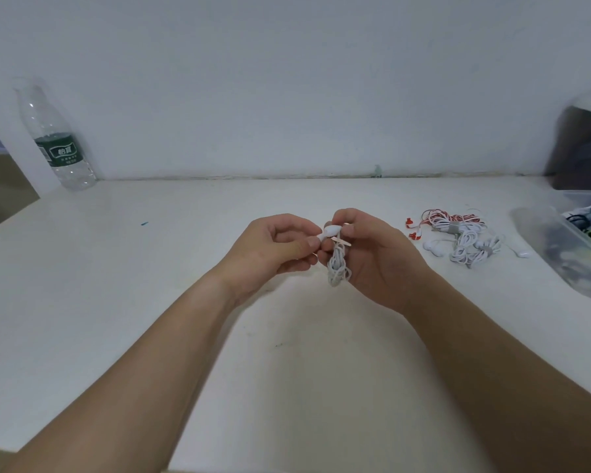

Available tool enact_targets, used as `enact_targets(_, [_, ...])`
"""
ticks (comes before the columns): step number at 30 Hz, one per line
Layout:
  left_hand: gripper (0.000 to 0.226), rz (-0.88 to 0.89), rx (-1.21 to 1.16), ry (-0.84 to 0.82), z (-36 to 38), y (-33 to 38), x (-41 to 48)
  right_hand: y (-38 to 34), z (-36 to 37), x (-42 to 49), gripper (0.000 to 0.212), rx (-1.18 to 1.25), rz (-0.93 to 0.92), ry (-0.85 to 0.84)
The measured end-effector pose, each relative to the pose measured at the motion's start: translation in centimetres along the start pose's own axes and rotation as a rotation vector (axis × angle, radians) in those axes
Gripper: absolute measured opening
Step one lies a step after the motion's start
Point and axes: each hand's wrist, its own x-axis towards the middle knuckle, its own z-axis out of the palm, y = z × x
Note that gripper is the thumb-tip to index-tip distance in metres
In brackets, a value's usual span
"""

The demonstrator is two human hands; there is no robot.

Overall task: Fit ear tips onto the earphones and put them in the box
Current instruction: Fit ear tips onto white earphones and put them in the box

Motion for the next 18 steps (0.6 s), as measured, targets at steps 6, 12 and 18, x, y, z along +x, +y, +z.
enact_targets(6, [0.015,0.035,0.07,0.114,0.0,-0.2,0.2,0.2,0.7,0.3,0.014,-0.142,-0.003,0.179])
enact_targets(12, [0.015,0.089,0.149,0.189,0.3,-0.2,0.3,0.4,0.9,0.0,0.007,-0.411,-0.09,0.196])
enact_targets(18, [0.004,0.132,0.406,0.198,-1.6,0.6,0.1,0.3,0.9,0.0,0.012,-0.365,-0.055,0.239])
